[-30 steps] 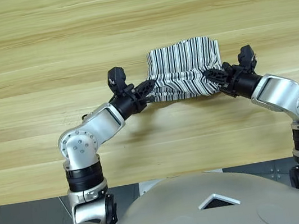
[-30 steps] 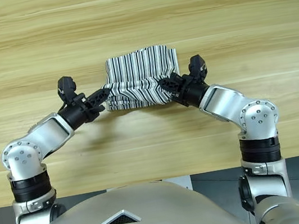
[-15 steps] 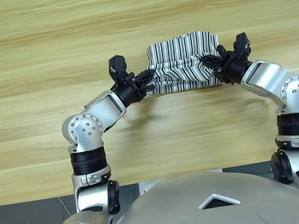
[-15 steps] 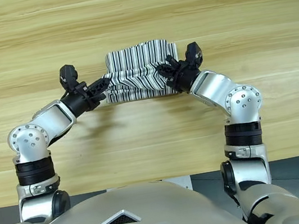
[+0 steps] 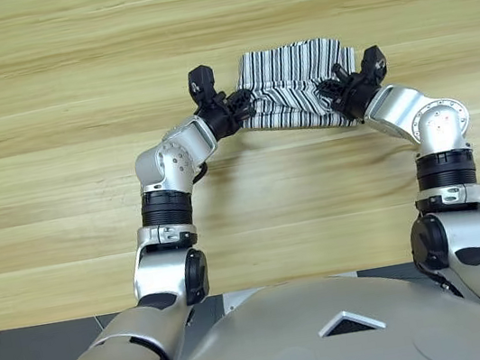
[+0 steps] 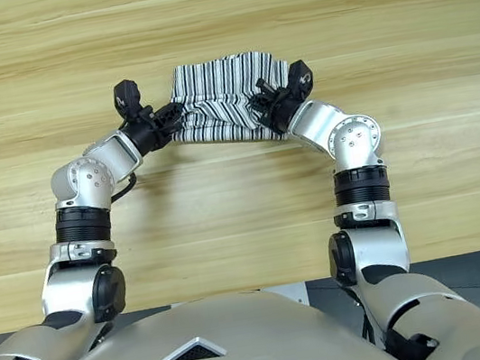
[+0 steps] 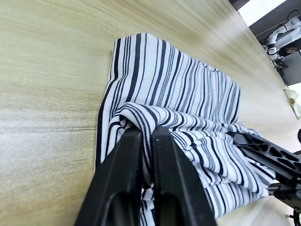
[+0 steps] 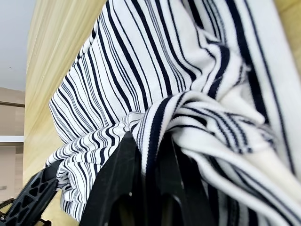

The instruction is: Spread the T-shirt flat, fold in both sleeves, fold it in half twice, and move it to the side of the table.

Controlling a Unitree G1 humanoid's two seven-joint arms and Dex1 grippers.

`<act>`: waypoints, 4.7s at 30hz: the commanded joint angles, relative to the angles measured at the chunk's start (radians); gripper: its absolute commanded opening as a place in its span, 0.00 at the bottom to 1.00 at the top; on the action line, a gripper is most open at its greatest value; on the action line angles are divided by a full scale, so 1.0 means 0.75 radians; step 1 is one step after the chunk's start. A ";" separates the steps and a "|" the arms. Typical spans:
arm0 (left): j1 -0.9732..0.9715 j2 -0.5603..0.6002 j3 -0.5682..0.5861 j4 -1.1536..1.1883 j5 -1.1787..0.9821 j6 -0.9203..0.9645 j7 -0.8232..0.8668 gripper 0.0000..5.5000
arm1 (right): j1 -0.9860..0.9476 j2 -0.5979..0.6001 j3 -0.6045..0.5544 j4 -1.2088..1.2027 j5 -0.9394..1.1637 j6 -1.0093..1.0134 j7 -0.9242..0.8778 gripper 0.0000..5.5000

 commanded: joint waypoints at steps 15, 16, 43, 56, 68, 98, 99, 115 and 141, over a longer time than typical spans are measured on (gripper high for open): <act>-0.082 -0.051 0.089 0.077 0.134 -0.069 -0.089 0.58 | -0.100 0.075 -0.205 0.058 -0.206 -0.001 0.161 0.27; -0.083 -0.053 0.093 0.076 0.135 -0.069 -0.090 0.61 | -0.103 0.077 -0.215 0.053 -0.205 0.006 0.165 0.30; 0.048 -0.050 -0.073 -0.185 0.333 -0.174 -0.193 1.00 | -0.204 0.043 -0.445 -0.034 -0.172 0.160 0.146 0.34; 0.197 -0.006 -0.371 -0.429 0.589 -0.365 -0.258 1.00 | -0.275 -0.052 -0.484 0.202 -0.382 0.069 0.086 0.34; 0.243 0.084 -0.700 -0.520 1.095 -0.889 -0.137 1.00 | -0.303 -0.027 -0.489 0.201 -0.407 0.072 0.114 0.34; 0.246 -0.115 -0.620 -0.212 0.923 -0.631 -0.240 0.32 | -0.130 -0.082 0.009 -0.453 -0.887 -0.330 0.501 0.34; 0.234 -0.119 -0.618 -0.183 0.931 -0.645 -0.231 0.32 | -0.127 -0.079 0.015 -0.458 -0.893 -0.334 0.504 0.34; 0.146 -0.151 -0.593 0.026 0.999 -0.801 -0.149 0.32 | -0.090 -0.044 0.045 -0.479 -0.948 -0.374 0.532 0.34; 0.031 -0.152 -0.574 0.197 0.995 0.086 -0.287 0.32 | -0.079 -0.076 0.061 -0.637 -0.973 -0.300 0.563 0.34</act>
